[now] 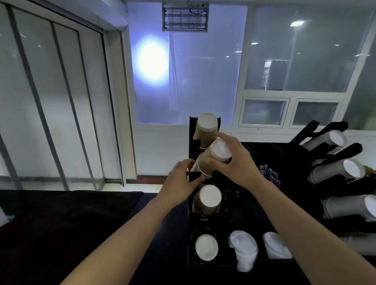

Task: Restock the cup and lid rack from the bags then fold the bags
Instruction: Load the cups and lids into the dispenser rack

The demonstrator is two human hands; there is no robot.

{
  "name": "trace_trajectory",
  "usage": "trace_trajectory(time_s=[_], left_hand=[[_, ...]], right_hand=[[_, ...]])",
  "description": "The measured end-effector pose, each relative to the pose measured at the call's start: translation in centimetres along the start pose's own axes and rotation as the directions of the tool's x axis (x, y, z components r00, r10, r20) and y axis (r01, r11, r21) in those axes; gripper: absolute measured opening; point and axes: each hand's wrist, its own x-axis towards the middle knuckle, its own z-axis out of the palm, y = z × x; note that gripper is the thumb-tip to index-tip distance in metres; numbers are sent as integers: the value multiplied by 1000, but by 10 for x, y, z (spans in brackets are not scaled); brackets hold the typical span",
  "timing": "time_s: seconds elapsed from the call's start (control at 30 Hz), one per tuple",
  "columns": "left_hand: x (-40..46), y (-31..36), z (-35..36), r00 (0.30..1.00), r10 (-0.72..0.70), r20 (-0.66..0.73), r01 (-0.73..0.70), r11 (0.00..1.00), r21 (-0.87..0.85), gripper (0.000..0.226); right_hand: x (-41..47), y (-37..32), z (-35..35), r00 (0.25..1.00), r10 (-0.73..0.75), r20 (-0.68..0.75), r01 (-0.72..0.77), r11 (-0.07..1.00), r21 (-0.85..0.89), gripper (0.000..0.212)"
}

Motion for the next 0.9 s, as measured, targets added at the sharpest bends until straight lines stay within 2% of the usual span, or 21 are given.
trace_trajectory(time_s=[0.07,0.13,0.3,0.5,0.57,0.67,0.73,0.8,0.9], left_hand=[[-5,-3,0,1000,-5,-13,6,1000,30,48],[-9,-2,-2,1000,-4,-12,4,999,43,42],[-12,3,-7,1000,-10,14,9,999,37,41],[-16,6,-7,999,-25,21,24,999,44,37],[-16,8,-8,999,-28,28,27,999,36,36],[-16,12,-8,997,-63,48,61,997,46,44],[-14,14,-10,994,-82,73,80,996,37,50],[-14,18,-11,991,-90,95,91,996,-3,55],[-17,22,-13,996,-74,39,74,997,4,52]], right_hand=[[-4,8,6,998,40,56,-41,999,14,88],[-1,10,7,998,38,49,-38,999,2,88],[8,5,9,996,26,86,-17,995,-102,82],[3,-3,24,991,-1,131,13,996,-89,81],[3,-6,22,991,16,132,-4,995,-96,82],[3,-7,11,979,14,206,13,992,-128,90],[3,-9,3,986,-2,164,27,988,-154,89],[3,-11,0,999,-32,39,38,984,-173,77],[-2,-10,-4,998,-69,-11,65,979,-195,59]])
